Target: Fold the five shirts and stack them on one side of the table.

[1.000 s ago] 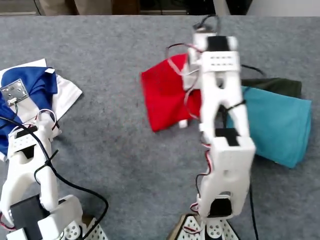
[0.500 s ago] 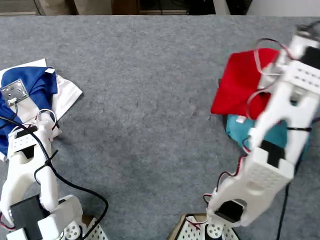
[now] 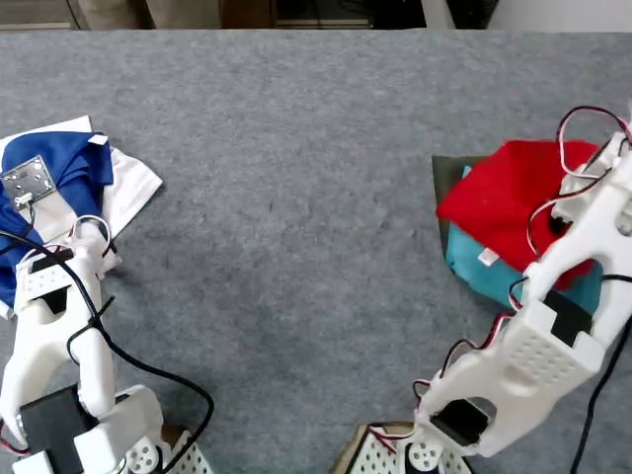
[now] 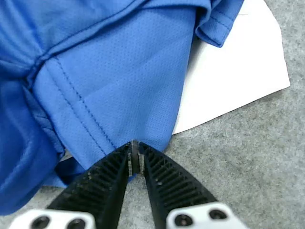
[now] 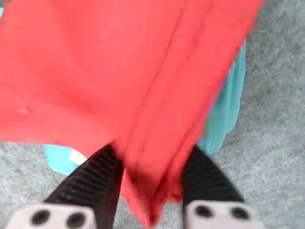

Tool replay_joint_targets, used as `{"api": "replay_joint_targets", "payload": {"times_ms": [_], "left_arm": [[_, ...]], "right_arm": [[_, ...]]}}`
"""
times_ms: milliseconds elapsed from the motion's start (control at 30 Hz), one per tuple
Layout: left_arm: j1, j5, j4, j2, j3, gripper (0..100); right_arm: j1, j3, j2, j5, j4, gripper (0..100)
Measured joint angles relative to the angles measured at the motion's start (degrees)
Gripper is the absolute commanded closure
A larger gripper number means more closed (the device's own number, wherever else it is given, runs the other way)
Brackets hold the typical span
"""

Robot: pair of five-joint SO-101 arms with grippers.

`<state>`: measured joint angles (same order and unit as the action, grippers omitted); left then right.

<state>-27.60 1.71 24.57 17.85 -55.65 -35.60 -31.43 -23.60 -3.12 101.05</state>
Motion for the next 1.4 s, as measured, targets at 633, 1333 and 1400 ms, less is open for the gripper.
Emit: {"api": "replay_joint_targets", "payload": {"times_ms": [633, 1333, 1400], "left_arm": [[-12.6, 2.1, 16.4, 1.1, 18.2, 83], [-15.0, 2.7, 37.2, -40.4, 64.8, 98], [-14.0, 2.7, 41.9, -40.4, 68.5, 98]], "right_arm": [[-0.1, 0.0, 14.5, 0.3, 0.0, 83.4], [12.0, 0.0, 14.6, 2.0, 0.0, 66.6], [12.0, 0.0, 14.6, 2.0, 0.0, 66.6]]}}
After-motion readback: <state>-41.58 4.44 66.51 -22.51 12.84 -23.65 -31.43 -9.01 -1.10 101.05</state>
